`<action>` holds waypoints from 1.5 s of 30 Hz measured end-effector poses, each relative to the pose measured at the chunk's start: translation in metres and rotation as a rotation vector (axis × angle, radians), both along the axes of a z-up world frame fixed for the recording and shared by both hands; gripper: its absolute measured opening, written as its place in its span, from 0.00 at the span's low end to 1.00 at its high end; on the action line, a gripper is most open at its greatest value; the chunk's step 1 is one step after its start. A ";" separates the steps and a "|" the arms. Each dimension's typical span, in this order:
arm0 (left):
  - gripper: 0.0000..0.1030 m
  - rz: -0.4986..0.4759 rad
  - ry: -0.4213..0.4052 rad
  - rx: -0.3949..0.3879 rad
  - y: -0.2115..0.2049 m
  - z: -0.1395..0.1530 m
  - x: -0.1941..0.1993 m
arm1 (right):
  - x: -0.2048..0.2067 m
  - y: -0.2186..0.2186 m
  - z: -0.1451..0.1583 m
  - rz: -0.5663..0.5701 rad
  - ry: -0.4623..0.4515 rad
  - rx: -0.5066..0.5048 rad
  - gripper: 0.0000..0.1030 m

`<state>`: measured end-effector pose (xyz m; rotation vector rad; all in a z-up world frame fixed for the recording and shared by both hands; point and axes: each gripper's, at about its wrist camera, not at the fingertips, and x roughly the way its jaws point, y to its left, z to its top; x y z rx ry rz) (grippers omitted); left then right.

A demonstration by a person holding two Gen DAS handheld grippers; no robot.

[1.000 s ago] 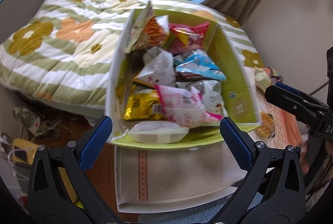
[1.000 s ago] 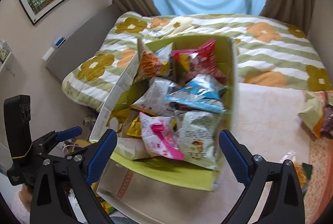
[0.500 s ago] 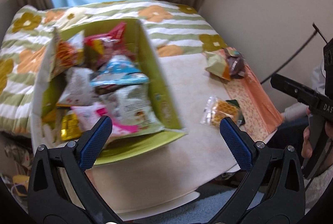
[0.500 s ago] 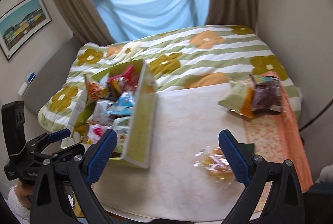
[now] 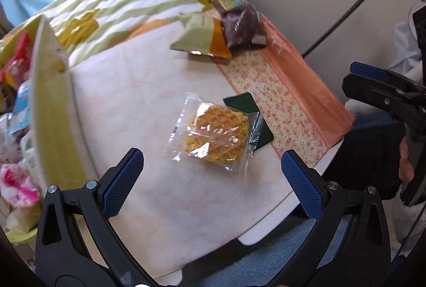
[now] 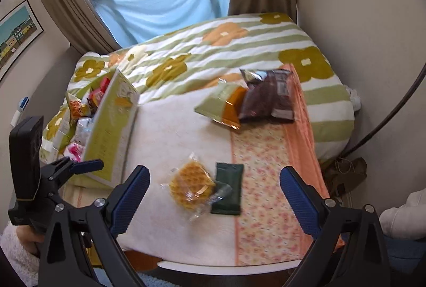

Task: Organize snacks
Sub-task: 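Move both tools back over the waffle pack and green bar, then grasp the waffle pack with the left tool while the right tool grasps the green bar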

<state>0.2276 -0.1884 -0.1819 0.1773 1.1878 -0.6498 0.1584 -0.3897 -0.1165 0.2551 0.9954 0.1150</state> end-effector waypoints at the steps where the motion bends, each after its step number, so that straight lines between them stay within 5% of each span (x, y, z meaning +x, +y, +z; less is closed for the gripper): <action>1: 0.99 -0.010 0.012 0.017 -0.009 -0.009 0.003 | 0.000 -0.007 -0.008 0.005 0.019 -0.005 0.95; 9: 0.99 -0.094 0.050 0.141 -0.042 -0.058 0.016 | 0.002 -0.036 -0.068 0.020 0.136 0.021 0.95; 20: 0.99 -0.156 0.158 0.174 -0.060 -0.109 0.041 | 0.004 -0.032 -0.118 0.011 0.236 0.033 0.95; 27: 0.98 -0.212 0.111 0.217 -0.057 -0.117 0.045 | 0.007 -0.017 -0.128 0.005 0.251 0.017 0.95; 34: 0.78 -0.216 0.071 0.211 -0.043 -0.113 0.049 | 0.011 0.008 -0.139 0.033 0.254 -0.022 0.95; 39: 0.74 -0.191 0.063 0.210 -0.034 -0.110 0.049 | 0.018 0.020 -0.145 0.029 0.261 -0.049 0.94; 45: 0.73 -0.118 0.085 0.198 -0.016 -0.106 0.054 | 0.023 0.027 -0.152 0.019 0.271 -0.108 0.73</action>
